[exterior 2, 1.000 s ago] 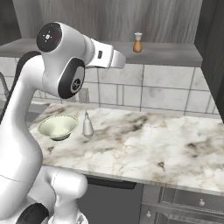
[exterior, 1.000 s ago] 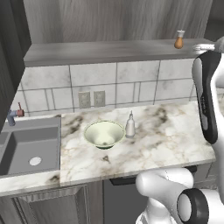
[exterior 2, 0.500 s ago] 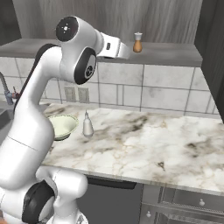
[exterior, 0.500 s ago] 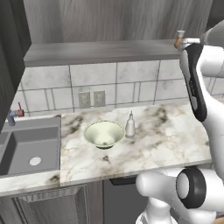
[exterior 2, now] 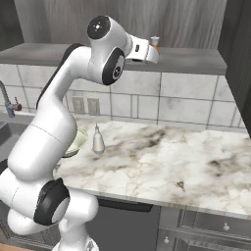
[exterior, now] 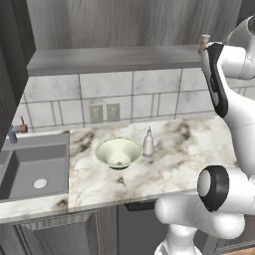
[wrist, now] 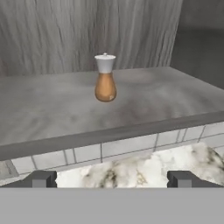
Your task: Retrieve the bottle and the shaker from the cabinet and place them next to the mixing bowl on the counter. Then add garlic from the fridge to the mixing bowl.
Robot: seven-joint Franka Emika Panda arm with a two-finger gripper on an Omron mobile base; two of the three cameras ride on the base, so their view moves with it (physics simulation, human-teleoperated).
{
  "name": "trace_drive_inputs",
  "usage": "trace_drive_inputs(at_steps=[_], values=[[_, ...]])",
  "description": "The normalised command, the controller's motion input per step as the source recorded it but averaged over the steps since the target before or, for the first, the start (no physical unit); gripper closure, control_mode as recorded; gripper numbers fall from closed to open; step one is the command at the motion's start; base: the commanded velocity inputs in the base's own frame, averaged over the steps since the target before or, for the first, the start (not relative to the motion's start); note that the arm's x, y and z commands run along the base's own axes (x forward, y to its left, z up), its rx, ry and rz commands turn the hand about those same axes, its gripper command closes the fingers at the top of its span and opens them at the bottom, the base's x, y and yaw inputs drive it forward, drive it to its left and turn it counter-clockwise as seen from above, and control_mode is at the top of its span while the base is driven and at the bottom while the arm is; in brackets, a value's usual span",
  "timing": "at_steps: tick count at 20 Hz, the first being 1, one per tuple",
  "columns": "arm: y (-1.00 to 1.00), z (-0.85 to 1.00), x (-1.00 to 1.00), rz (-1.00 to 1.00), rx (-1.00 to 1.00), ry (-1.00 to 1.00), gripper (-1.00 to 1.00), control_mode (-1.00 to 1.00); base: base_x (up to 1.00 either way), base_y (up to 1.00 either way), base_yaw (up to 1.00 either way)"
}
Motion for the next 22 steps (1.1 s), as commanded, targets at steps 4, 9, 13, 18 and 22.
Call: trace_drive_inputs(at_steps=[4, 9, 13, 18, 22], values=[[-0.24, -0.02, 0.53, 0.01, 0.00, 0.11, -1.00, -1.00, 0.00, 0.00, 0.00], [0.00, -0.04, 0.42, 0.02, 0.01, -0.01, -1.00, -1.00, 0.00, 0.00, 0.00], [0.04, -0.37, 0.23, 0.04, 0.01, -0.13, -1.00, -1.00, 0.00, 0.00, 0.00], [0.04, -0.34, 0.20, 0.04, 0.00, -0.19, -1.00, -1.00, 0.00, 0.00, 0.00], [0.00, 0.05, 0.23, 0.01, 0.00, -0.04, -1.00, -1.00, 0.00, 0.00, 0.00]])
